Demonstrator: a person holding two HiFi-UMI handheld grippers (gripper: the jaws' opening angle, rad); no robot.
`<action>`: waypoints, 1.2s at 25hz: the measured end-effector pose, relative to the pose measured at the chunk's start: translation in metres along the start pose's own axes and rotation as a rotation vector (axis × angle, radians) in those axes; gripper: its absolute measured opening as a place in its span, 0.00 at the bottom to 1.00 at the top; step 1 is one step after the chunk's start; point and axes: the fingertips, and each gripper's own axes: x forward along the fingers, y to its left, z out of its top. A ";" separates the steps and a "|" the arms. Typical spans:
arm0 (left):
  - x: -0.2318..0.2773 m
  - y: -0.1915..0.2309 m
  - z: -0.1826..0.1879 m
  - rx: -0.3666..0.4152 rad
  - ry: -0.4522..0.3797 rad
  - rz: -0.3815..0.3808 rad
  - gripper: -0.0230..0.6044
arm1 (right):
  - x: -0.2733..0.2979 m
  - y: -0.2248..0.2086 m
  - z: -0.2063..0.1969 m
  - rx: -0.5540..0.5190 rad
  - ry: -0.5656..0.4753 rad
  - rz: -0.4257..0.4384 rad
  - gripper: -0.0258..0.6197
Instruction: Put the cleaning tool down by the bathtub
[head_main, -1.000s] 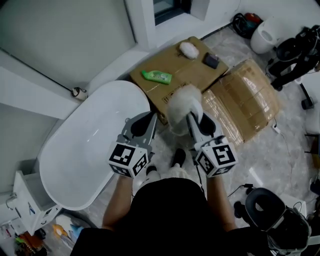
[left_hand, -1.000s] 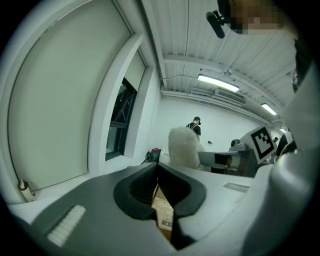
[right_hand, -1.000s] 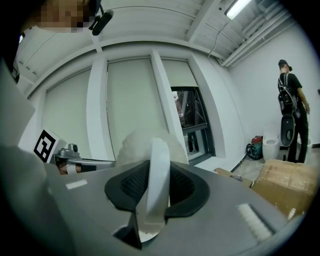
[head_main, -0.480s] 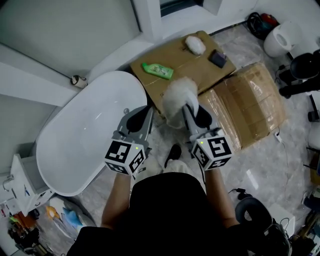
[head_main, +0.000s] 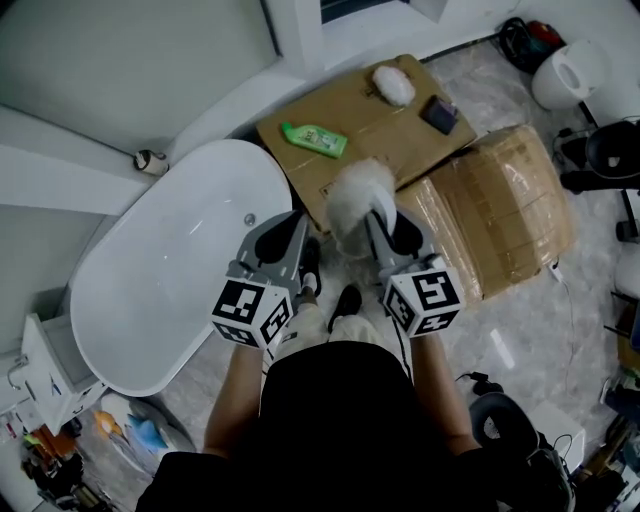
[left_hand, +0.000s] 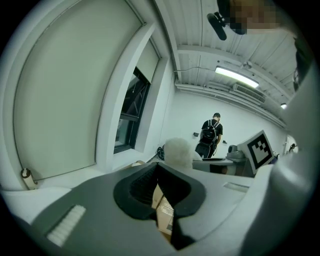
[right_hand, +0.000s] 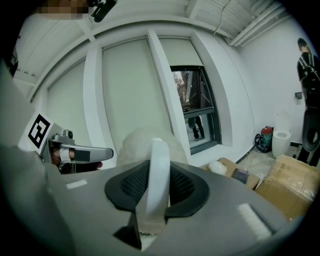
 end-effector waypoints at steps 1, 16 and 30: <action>0.005 0.004 0.002 0.000 0.001 -0.008 0.03 | 0.006 -0.001 0.000 -0.003 0.007 -0.005 0.19; 0.088 0.081 -0.008 -0.014 0.115 -0.166 0.03 | 0.102 -0.023 -0.025 -0.030 0.138 -0.123 0.19; 0.133 0.122 -0.047 -0.005 0.246 -0.257 0.03 | 0.162 -0.052 -0.078 -0.067 0.306 -0.204 0.19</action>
